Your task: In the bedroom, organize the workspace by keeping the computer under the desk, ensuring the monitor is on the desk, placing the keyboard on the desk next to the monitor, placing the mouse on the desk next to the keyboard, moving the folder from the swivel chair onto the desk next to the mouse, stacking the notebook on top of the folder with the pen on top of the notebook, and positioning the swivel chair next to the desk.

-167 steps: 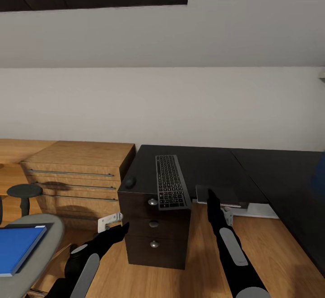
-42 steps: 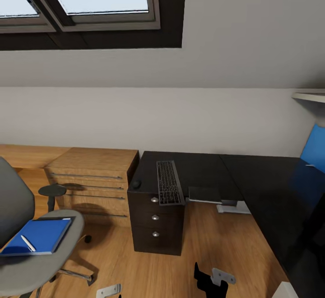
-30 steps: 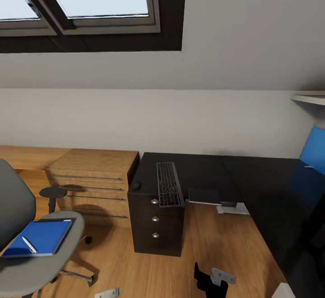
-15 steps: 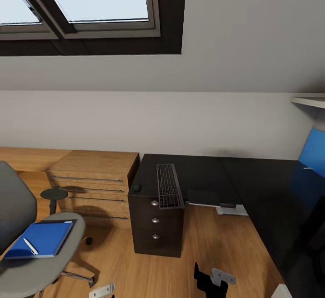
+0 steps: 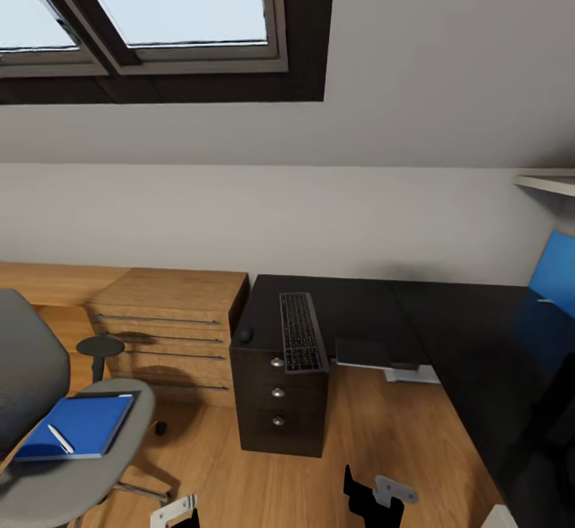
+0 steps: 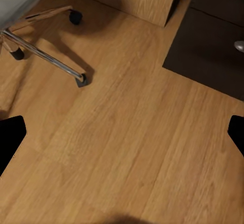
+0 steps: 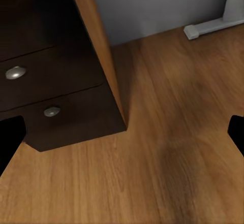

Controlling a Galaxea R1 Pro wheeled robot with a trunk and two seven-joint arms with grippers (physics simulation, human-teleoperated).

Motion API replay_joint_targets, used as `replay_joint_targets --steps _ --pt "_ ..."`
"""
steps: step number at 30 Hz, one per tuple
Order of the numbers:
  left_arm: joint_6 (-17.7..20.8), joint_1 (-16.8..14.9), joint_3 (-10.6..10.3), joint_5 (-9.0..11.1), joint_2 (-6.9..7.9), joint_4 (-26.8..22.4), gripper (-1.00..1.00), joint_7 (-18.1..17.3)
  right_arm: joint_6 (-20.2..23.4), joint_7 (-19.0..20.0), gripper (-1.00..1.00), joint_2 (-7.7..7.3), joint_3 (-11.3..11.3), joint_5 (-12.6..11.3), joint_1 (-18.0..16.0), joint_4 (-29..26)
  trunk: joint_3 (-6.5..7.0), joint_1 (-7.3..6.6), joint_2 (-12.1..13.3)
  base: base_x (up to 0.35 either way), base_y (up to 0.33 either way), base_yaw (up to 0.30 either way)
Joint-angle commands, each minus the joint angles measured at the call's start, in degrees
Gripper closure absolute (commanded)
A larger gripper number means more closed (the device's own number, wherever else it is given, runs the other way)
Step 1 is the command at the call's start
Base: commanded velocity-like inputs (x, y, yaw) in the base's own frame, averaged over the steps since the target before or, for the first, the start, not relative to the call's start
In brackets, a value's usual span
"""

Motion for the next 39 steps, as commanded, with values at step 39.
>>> replay_joint_targets --steps 39 --pt "-0.5 -0.1 -0.9 0.3 -0.09 0.3 -1.00 0.0 -0.3 0.0 -1.00 -0.37 -0.5 0.2 0.0 0.3 4.95 -6.15 11.2 0.009 0.142 0.000"
